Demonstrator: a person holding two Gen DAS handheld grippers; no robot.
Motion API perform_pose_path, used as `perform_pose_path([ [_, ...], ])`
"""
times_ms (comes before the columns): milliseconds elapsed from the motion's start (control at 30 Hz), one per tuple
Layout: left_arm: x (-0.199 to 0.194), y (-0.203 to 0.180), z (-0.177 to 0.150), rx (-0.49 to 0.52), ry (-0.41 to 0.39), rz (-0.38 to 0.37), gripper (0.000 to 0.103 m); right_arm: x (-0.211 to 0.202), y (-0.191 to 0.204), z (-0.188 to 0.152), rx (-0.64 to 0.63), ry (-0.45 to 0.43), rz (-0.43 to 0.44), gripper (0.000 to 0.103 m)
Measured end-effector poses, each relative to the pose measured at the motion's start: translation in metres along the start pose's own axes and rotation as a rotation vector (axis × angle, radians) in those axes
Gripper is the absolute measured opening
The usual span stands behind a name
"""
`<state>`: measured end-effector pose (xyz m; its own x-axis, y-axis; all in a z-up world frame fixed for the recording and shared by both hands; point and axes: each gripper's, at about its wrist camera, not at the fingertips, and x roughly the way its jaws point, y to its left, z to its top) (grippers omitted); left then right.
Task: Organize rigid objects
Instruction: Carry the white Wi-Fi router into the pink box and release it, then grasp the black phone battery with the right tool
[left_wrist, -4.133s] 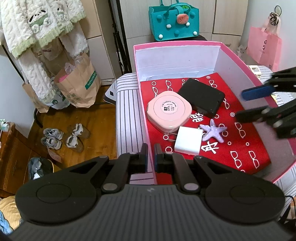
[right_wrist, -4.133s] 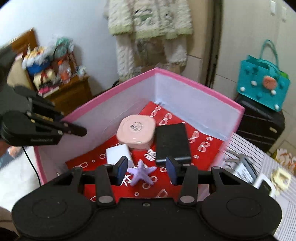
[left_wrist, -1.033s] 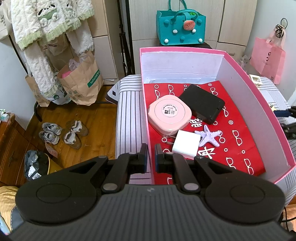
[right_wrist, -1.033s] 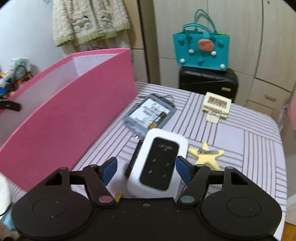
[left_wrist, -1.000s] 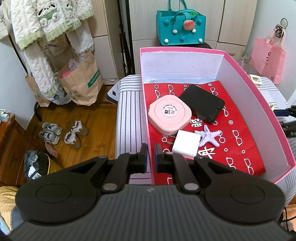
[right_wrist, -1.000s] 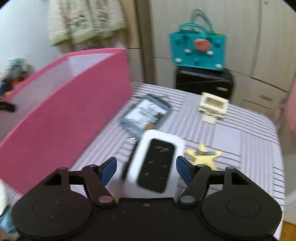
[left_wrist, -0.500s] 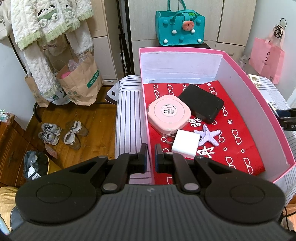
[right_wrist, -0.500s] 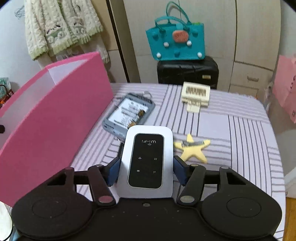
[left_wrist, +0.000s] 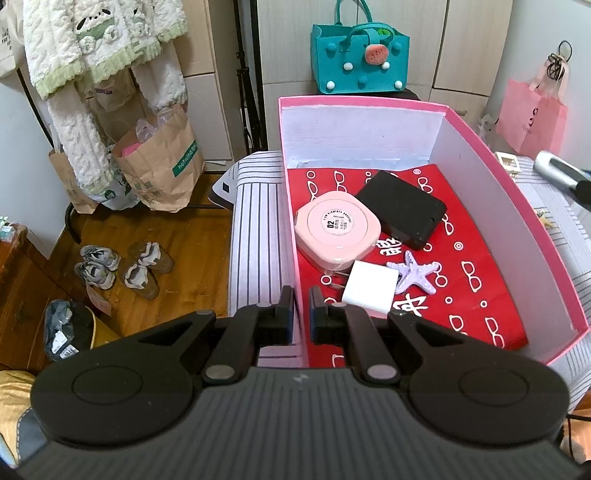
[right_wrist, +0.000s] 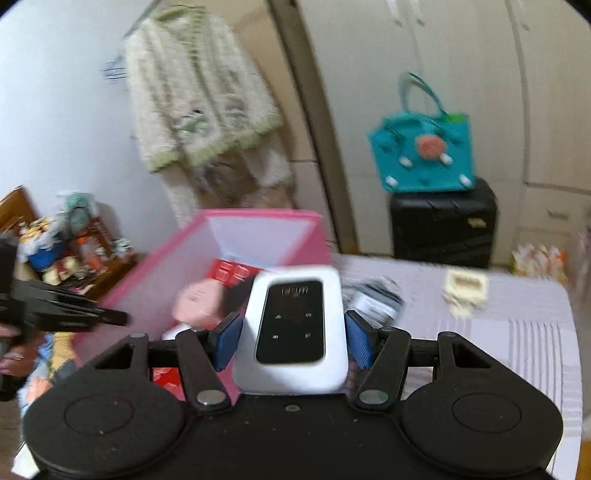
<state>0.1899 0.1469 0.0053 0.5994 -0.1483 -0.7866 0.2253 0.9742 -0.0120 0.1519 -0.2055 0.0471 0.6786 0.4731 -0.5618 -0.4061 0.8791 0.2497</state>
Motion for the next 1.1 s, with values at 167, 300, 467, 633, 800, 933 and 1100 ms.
perform_pose_path([
  [167,0.001,0.004,-0.002,-0.011,-0.006,-0.023,0.007,0.017,0.035,0.015,-0.079,0.059,0.092,0.027],
  [300,0.001,0.004,-0.003,-0.003,-0.007,-0.027,0.007,0.042,0.054,0.008,-0.133,0.133,0.074,0.026],
  [467,0.002,0.008,-0.001,-0.008,0.005,-0.046,0.008,0.04,0.049,-0.002,-0.114,0.153,0.075,0.026],
  [633,0.002,0.009,0.0,-0.009,0.014,-0.054,0.008,0.012,0.027,-0.007,-0.056,0.115,0.039,0.026],
  [800,0.002,0.013,-0.002,-0.025,0.014,-0.072,0.009,-0.001,-0.012,-0.025,0.031,0.139,-0.066,0.032],
  [933,0.002,0.018,-0.001,-0.041,0.021,-0.093,0.01,0.01,-0.036,-0.054,0.096,0.197,-0.143,0.038],
  [1100,0.003,0.018,0.0,-0.039,0.032,-0.098,0.01,0.031,-0.045,-0.08,0.057,0.249,-0.215,0.049],
])
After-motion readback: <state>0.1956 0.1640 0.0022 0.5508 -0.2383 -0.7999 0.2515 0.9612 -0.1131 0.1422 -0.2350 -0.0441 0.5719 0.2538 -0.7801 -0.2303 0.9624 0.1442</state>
